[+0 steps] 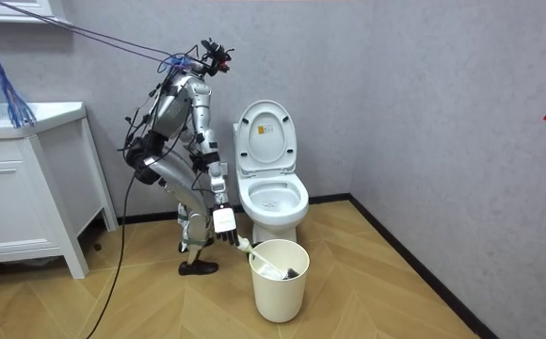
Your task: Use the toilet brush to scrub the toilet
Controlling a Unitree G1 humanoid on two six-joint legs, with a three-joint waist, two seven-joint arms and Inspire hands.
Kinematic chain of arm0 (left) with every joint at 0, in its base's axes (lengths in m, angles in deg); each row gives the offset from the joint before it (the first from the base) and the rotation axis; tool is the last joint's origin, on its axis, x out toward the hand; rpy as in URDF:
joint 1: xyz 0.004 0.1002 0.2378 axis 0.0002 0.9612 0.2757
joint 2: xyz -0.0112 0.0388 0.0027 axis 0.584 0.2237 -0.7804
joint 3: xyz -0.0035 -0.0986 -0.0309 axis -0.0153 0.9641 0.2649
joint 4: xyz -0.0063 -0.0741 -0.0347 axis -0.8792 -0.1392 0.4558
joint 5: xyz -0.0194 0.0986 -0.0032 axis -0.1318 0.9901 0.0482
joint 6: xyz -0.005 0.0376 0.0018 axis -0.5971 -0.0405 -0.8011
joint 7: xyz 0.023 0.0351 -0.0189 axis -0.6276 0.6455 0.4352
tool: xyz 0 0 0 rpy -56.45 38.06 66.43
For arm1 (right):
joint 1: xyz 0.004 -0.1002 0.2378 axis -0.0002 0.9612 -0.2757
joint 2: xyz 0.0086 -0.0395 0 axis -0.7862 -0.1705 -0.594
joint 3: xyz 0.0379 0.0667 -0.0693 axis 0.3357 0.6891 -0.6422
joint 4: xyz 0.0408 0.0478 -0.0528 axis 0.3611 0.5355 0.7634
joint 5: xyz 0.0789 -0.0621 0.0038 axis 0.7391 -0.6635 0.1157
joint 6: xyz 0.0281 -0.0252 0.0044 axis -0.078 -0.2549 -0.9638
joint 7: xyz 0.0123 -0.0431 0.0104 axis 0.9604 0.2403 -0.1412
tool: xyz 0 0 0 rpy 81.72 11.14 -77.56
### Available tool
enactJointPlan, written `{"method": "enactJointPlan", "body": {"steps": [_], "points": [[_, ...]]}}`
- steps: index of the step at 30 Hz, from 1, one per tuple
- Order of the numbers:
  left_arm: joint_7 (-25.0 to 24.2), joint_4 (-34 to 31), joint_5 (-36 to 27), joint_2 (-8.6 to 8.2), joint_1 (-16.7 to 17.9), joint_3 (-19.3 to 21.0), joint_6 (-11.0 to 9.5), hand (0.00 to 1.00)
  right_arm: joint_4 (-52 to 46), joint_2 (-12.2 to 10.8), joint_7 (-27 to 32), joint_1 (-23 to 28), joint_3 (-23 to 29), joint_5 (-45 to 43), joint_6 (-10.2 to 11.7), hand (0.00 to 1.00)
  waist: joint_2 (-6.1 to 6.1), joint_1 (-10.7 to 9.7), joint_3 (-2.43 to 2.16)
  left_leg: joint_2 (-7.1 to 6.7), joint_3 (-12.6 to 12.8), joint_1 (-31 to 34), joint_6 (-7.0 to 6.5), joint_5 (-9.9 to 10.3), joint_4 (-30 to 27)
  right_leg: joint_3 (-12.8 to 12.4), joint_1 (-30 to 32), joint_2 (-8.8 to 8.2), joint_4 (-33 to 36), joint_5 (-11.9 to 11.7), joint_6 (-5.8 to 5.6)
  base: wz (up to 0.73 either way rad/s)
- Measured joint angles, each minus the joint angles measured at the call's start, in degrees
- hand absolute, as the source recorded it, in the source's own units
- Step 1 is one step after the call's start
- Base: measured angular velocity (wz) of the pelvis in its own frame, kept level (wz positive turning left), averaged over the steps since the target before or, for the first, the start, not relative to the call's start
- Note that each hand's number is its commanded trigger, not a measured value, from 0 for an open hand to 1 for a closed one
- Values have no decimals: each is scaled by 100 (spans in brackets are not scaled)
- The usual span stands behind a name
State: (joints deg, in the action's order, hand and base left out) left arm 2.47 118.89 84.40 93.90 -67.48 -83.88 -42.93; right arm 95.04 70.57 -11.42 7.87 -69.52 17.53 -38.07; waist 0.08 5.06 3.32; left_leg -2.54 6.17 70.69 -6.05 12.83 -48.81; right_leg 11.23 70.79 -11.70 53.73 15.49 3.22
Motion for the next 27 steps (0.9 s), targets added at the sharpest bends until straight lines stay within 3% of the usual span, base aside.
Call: {"method": "enactJointPlan", "body": {"steps": [10, 14, 18, 27], "points": [[257, -230, -214, -37, 334, -13, -36, 0, -64, -198, -1, 256, 28, 1667, 1, 100, -13, -11, -12, 65, -1, -683, 2, 2, 202, 12, -717, 108, -301, -24, -50, -3], [341, -243, -198, -95, 594, -57, -37, 0, -68, -313, -76, 511, 311, 2372, 2, 100, -11, -28, -50, 139, -8, -1228, 6, 2, 430, 50, -1313, 229, -666, -115, -81, -11], [326, -223, -197, -124, 814, -47, -68, 0, -124, -547, -134, 843, 610, 2740, 11, 100, -130, -57, -140, 185, -4, -1883, 26, -20, 803, 99, -2002, 329, -1143, -231, -109, -11], [93, -149, -44, -192, 1176, 149, -309, 0, -451, -837, -199, 1438, 1084, 3331, 104, 100, -250, -198, -162, 186, -6, -3311, 1, -74, 1615, 56, -3487, 529, -2179, -457, -295, -5]]}}
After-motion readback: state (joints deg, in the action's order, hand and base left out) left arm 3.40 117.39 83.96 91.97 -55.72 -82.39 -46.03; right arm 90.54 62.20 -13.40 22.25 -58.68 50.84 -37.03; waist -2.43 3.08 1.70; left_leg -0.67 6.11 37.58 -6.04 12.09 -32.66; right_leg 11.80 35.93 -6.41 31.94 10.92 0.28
